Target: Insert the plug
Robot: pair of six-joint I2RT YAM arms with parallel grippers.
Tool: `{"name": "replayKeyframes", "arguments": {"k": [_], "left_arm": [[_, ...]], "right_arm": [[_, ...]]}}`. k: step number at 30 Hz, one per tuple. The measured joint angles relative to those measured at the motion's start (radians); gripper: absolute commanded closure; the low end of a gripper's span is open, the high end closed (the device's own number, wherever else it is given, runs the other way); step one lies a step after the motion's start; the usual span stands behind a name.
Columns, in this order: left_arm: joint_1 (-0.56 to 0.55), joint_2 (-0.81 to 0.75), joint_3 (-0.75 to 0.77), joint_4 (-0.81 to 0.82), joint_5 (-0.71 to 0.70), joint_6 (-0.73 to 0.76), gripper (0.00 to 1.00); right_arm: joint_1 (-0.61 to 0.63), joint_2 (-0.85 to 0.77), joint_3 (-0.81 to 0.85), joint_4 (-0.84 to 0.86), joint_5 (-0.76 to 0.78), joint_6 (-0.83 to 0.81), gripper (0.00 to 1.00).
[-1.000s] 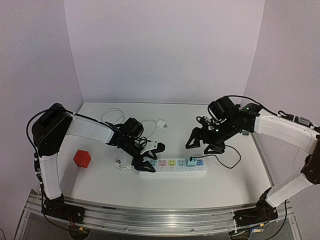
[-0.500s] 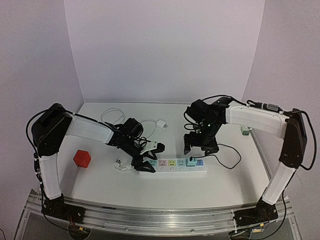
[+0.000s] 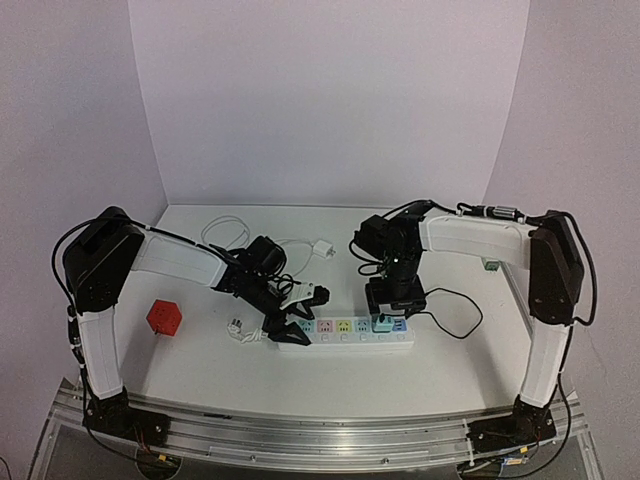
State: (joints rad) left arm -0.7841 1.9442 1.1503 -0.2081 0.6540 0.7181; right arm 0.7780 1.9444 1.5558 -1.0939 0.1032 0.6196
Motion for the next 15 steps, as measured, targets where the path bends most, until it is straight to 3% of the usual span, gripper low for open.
{"name": "replayKeyframes", "arguments": {"k": [6,13,15], "left_arm": [[0.000,0.000,0.000,0.000,0.001,0.000,0.27],[0.001,0.000,0.000,0.000,0.001,0.000,0.27],[0.001,0.000,0.000,0.000,0.001,0.000,0.27]], "right_arm": [[0.002,0.036,0.021,0.000,-0.008,-0.006,0.49],[0.004,0.051,0.030,0.011,-0.025,-0.010,0.88],[0.004,0.051,0.032,0.008,-0.029,-0.007,0.94]]}}
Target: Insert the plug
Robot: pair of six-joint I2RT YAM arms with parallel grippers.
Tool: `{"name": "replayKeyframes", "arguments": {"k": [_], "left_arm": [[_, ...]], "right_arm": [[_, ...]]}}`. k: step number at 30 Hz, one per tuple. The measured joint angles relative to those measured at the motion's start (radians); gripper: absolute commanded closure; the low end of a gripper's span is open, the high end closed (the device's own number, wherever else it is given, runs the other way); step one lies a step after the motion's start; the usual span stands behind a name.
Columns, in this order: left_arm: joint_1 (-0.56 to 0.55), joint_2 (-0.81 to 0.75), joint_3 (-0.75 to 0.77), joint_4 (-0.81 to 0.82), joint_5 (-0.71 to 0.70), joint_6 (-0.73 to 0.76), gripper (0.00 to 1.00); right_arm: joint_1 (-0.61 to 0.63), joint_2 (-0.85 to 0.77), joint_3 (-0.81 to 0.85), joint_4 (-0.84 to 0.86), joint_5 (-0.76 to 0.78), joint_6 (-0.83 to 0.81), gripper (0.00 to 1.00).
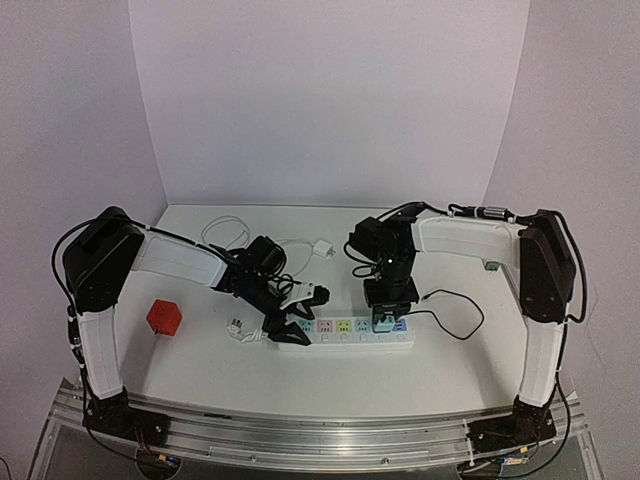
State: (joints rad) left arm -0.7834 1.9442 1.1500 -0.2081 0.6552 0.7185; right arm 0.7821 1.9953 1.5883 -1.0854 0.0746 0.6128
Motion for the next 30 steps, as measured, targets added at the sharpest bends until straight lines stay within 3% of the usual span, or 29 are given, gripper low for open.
{"name": "replayKeyframes", "arguments": {"k": [3,30], "left_arm": [[0.000,0.000,0.000,0.000,0.000,0.003,0.27],[0.001,-0.002,-0.013,0.019,0.007,0.014,0.27]], "right_arm": [[0.000,0.000,0.000,0.000,-0.004,0.001,1.00],[-0.045,0.095,0.092,-0.059,-0.076,0.018,1.00]]}}
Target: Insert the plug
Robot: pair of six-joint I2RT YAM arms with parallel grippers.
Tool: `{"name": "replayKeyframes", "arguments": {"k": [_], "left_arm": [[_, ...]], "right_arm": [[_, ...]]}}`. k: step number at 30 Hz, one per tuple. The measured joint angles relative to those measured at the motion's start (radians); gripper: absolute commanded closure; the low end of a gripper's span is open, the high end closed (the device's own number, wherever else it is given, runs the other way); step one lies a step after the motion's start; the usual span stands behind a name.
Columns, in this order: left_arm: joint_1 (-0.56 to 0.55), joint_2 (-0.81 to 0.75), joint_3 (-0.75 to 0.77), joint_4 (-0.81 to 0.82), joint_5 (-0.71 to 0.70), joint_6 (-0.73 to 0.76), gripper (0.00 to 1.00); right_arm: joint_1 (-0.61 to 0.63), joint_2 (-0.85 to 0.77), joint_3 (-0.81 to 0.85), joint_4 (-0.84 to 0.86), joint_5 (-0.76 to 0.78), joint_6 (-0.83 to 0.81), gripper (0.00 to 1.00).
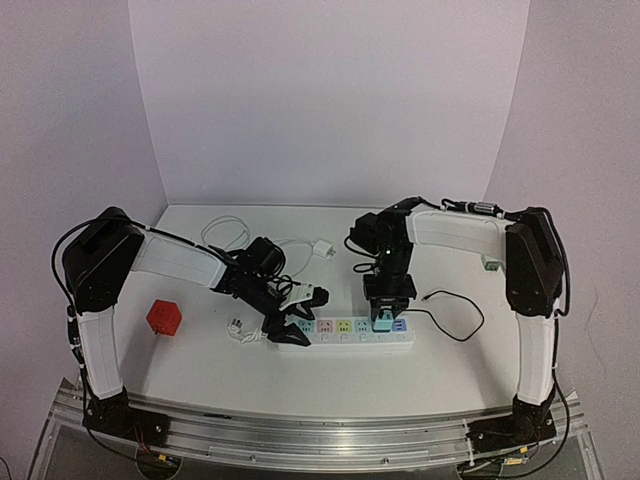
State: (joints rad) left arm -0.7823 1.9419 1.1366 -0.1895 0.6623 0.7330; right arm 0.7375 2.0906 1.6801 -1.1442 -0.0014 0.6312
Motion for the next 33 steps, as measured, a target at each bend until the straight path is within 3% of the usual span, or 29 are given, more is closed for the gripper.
{"name": "replayKeyframes", "arguments": {"k": [33], "left_arm": [[0.001,-0.002,0.000,0.000,-0.001,0.000,0.27]], "right_arm": [[0.064,-0.074,-0.168,0.174,0.136,0.055,1.00]]}}
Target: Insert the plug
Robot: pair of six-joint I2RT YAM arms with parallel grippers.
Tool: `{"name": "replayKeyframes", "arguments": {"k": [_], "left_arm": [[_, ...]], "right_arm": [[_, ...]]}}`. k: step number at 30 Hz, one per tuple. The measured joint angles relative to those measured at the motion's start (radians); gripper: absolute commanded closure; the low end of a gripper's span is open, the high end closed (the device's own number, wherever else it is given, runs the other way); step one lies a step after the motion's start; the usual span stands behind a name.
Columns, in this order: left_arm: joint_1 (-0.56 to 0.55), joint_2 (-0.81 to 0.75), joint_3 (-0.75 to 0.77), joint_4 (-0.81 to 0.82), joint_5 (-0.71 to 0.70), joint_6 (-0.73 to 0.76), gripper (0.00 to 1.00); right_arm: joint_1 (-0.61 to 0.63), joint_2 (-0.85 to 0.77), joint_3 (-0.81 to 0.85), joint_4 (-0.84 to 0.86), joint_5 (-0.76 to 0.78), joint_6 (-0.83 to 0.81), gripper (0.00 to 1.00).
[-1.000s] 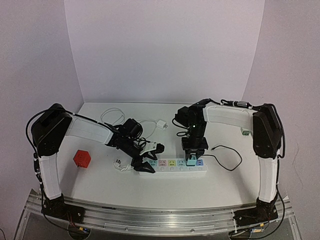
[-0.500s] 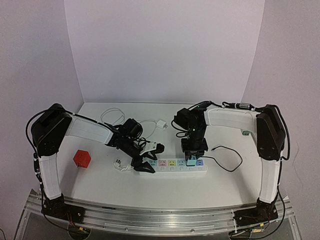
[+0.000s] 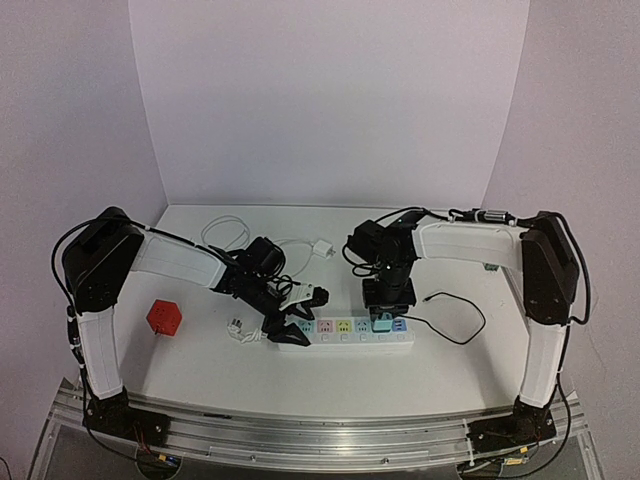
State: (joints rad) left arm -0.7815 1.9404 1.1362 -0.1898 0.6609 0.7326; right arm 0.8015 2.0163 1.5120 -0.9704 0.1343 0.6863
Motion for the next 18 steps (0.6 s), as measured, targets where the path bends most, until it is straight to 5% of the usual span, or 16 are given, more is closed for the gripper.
{"name": "replayKeyframes", "arguments": {"k": [4,9,18], "left_arm": [[0.001,0.000,0.000,0.000,0.000,0.000,0.27],[0.004,0.000,0.000,0.000,0.000,0.000,0.27],[0.004,0.000,0.000,-0.001,-0.001,0.003,0.27]], "right_arm": [[0.005,-0.002,0.000,0.001,0.013,0.003,0.90],[0.006,-0.002,0.012,-0.010,0.017,-0.006,0.60],[0.007,0.072,0.088,-0.005,0.031,-0.053,0.41]]}}
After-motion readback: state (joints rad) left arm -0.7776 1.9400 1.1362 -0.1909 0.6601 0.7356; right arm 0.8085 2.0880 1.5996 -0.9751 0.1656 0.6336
